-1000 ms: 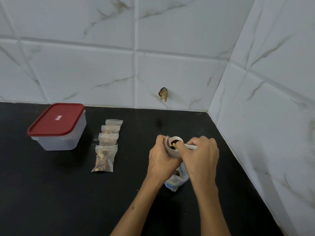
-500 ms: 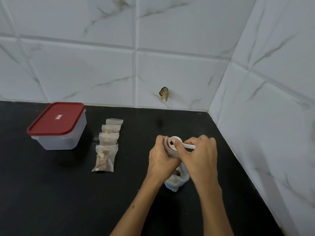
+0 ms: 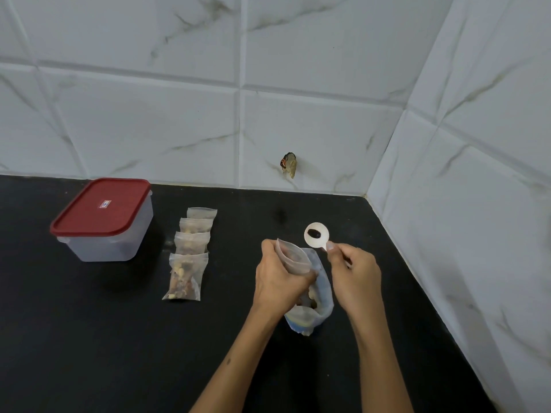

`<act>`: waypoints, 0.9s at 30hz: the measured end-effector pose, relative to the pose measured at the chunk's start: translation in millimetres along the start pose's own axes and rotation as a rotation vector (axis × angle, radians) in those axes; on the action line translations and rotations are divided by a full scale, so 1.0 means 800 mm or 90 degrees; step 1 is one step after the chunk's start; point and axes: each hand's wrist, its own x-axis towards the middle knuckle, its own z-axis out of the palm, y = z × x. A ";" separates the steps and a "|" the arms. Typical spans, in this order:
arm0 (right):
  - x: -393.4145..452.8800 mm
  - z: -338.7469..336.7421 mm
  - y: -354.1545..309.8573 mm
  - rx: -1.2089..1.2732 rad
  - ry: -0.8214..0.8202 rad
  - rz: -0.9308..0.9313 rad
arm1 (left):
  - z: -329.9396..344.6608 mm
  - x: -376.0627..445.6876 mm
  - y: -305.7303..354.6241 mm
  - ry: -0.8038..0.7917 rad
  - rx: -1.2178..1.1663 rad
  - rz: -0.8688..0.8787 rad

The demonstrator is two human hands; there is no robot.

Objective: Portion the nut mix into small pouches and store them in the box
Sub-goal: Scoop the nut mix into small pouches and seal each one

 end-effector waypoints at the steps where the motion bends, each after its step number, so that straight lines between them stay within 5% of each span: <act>1: 0.000 0.001 0.002 0.008 -0.004 0.024 | -0.001 0.000 -0.001 0.001 0.000 -0.001; 22: 0.004 0.065 0.038 -0.395 -0.054 0.194 | -0.060 0.039 -0.016 -0.044 -0.211 -0.167; 24: 0.006 0.067 0.024 -0.337 -0.002 0.125 | -0.067 0.047 -0.021 -0.049 -0.218 -0.182; 27: 0.002 0.069 -0.021 -0.034 -0.005 0.032 | -0.080 0.057 -0.023 -0.026 -0.234 -0.220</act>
